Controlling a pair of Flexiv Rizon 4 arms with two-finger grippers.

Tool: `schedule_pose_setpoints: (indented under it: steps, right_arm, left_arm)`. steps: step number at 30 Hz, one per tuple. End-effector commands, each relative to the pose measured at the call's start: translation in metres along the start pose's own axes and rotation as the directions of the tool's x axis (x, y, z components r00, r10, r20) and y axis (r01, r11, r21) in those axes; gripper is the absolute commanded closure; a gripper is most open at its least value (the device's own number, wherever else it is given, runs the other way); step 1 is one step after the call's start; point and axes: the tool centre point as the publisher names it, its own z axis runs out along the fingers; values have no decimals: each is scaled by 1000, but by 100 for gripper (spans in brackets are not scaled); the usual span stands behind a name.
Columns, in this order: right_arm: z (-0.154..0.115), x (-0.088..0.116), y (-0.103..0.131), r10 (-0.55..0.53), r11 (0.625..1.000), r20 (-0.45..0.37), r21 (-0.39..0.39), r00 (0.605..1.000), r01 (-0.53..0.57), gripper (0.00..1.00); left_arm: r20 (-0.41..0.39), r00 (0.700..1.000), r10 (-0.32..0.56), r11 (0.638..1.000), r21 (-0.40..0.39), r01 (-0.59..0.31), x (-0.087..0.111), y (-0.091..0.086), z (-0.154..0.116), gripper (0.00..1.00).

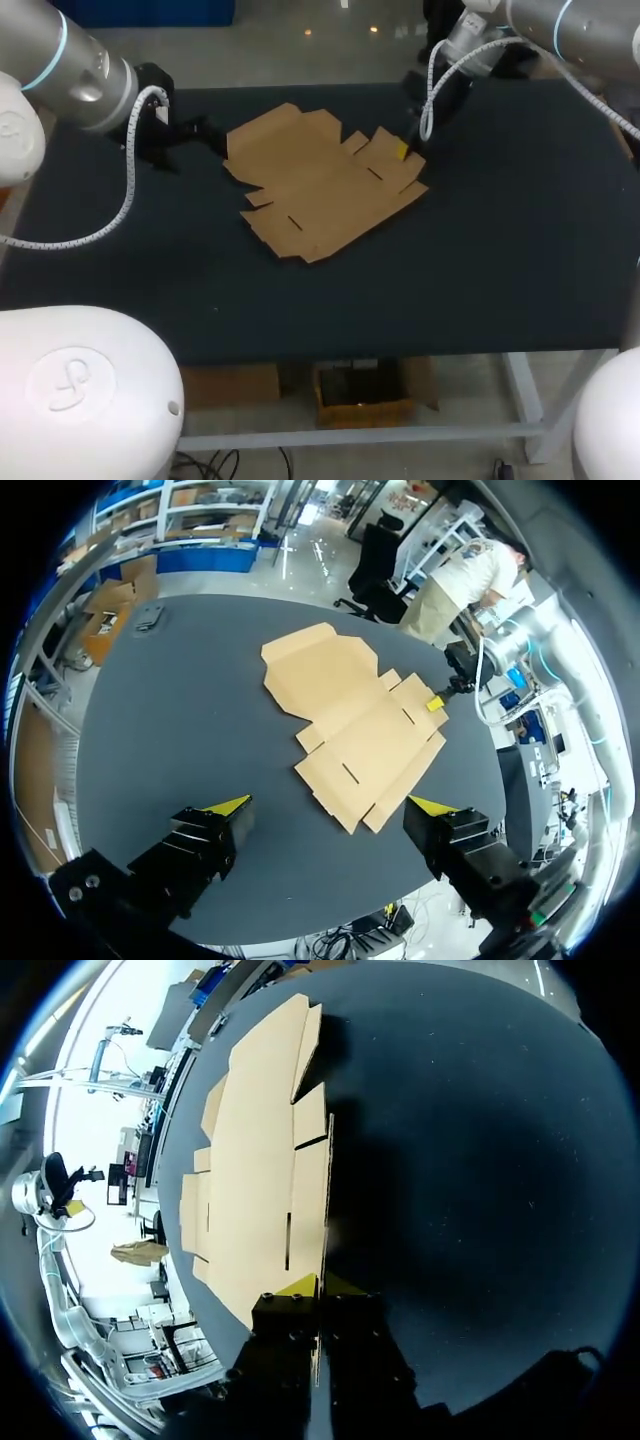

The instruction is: Assemble the packaging by folding the flat box into shape, placing the metal phone stand inside, and closing the box properly

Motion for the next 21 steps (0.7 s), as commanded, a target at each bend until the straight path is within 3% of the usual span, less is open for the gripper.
schedule_pose_setpoints:
  steps: [1, 5, 9, 16, 21]
  right_arm:
    - [2, 18, -29, 9, 991, 49, -133, 999, -3, 100]
    - [7, 27, -39, 48, 987, 76, -157, 996, -36, 95]
    - [14, 31, -48, 88, 982, 84, -176, 993, -72, 100]
    - [20, 35, -69, 171, 962, 96, -233, 981, -145, 98]
    - [21, 33, -85, 251, 939, 106, -270, 962, -215, 70]
  left_arm:
    - [4, 1000, 3, 1000, -3, -3, 1, 1, -2, 0]
    - [1, 1000, 9, 1000, -3, -9, 4, 1, -1, 0]
    - [-2, 1000, 13, 1000, -5, -13, 5, 1, 0, 0]
    - [-5, 1000, 18, 1000, -7, -18, 5, 1, 0, 0]
    - [-10, 1000, 22, 1000, -9, -22, 6, 1, 2, 0]
